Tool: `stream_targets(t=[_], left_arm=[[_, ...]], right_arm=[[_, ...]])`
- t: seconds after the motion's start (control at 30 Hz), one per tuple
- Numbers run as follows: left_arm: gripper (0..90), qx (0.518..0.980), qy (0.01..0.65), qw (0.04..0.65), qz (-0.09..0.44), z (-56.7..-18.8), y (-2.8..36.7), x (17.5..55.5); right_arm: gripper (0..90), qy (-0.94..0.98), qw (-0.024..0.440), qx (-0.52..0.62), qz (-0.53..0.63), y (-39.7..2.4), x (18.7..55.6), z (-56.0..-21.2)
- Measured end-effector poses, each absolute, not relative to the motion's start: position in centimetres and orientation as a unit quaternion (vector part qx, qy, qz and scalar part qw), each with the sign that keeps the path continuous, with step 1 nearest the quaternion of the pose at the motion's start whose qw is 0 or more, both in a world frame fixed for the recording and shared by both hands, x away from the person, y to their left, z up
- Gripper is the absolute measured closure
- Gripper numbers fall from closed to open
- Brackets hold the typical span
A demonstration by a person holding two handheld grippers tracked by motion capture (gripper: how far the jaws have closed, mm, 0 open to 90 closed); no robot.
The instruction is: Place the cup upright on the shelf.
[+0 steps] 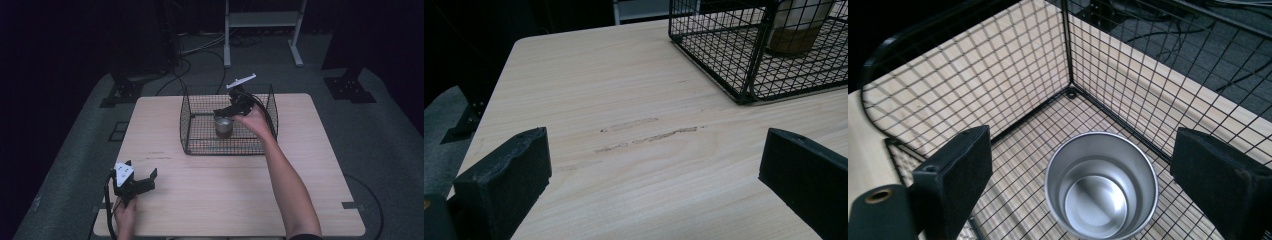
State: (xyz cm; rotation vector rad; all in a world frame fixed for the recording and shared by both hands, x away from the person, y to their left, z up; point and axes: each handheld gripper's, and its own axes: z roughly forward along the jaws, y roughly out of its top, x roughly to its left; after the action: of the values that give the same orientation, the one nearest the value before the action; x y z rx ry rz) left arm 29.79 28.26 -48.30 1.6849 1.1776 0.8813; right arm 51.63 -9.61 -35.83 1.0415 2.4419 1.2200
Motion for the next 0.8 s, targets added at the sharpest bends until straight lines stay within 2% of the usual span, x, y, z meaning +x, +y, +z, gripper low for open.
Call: stream_targets(t=[0.3,0.8], left_arm=[[0.0,0.678,0.472,0.436,0.356,-48.3,28.2,29.8],[0.0,0.681,0.47,0.433,0.358,-48.3,28.1,29.8]], right_arm=[[9.6,0.83,0.101,0.332,0.437,-10.7,49.6,-34.9],[9.7,0.833,0.091,0.308,0.451,-14.6,44.1,-34.4]])
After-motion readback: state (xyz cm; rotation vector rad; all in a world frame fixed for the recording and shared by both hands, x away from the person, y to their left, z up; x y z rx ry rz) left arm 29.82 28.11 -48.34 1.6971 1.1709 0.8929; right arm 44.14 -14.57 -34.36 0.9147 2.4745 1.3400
